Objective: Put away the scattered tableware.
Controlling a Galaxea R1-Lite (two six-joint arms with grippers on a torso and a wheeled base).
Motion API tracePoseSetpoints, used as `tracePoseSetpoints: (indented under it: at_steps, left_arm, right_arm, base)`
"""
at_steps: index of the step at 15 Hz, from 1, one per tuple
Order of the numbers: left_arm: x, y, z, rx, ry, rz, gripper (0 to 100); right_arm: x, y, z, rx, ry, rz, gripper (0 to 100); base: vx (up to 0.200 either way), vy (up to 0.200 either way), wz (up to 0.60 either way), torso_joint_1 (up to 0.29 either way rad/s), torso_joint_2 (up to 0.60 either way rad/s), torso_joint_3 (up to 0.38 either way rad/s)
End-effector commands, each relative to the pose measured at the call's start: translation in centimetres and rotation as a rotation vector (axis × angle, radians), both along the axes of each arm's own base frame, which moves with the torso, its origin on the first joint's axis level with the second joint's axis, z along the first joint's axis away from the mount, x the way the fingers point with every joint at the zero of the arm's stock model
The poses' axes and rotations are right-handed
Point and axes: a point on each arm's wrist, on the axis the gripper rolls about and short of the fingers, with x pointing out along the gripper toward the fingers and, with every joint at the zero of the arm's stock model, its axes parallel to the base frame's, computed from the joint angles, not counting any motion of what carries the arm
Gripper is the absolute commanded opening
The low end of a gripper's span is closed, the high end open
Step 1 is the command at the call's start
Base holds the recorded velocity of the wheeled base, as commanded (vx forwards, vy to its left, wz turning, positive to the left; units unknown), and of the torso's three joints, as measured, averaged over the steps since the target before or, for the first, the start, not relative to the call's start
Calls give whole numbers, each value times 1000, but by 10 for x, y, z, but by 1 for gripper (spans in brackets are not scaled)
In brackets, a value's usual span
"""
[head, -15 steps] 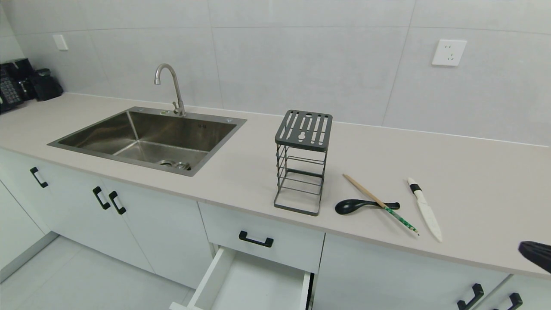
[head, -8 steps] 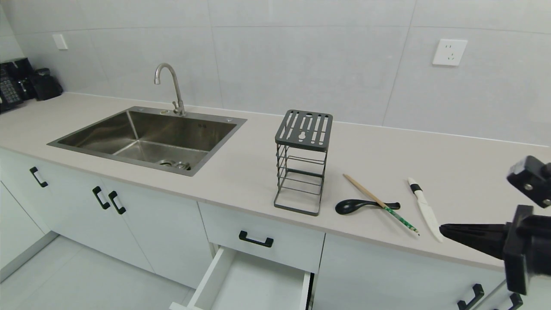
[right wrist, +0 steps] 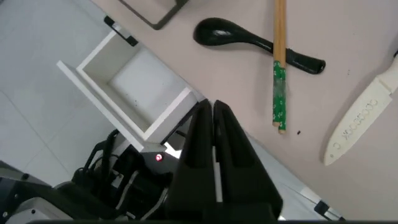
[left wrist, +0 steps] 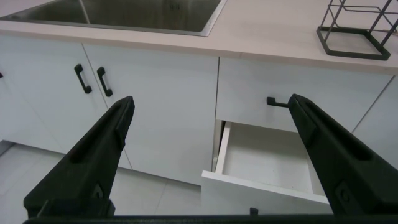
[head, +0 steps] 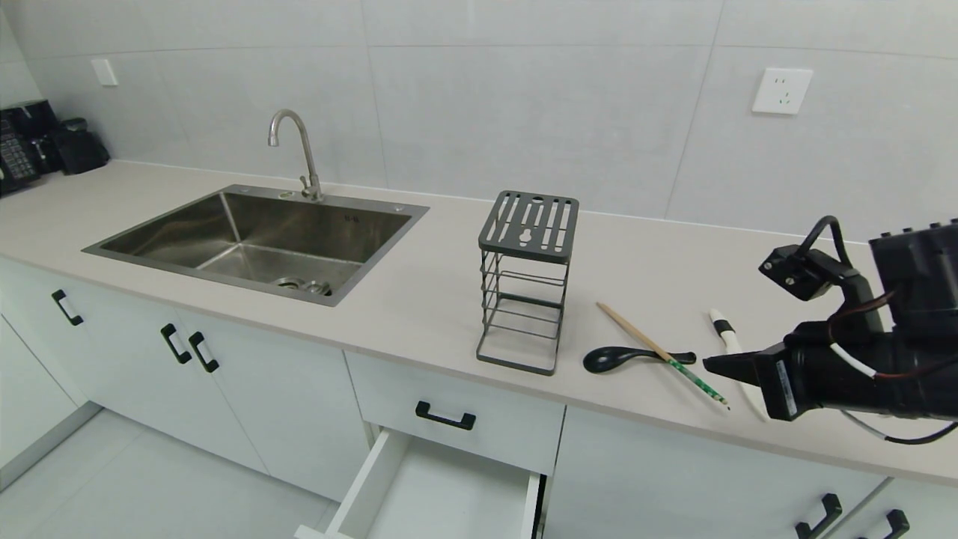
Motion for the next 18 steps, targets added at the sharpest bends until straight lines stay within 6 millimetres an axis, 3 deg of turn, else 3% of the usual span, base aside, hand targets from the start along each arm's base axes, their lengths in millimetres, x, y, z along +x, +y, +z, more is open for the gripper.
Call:
tracePoseSetpoints:
  at_steps: [1,5,6,9,13,18]
  left_arm:
    - [0,0,0,0,1,-1,100]
    - [0,0,0,0,1,-1,100]
    - [0,0,0,0,1,-1,100]
    - [0,0,0,0,1,-1,100]
    - [0,0,0,0,1,-1,100]
    - [0,0,0,0,1,-1,100]
  right_arm:
    - [9,4,-10,-15,44,-10,100]
    - [26,4,-29,-81,50,-85,100]
    - [40,3,-39,-96,24,-122,100]
    - [54,1,-61,-138,58,-149,100]
    - [63,1,-79,-188,86,-177,100]
    - [64,4,-85,-192,91,-170,100]
  base:
    - [0,0,0,0,0,0]
    - [0,0,0,0,0,0]
    - [0,0,0,0,0,0]
    - [0,0,0,0,0,0]
    - [0,0,0,0,0,0]
    - [0,0,0,0,0,0]
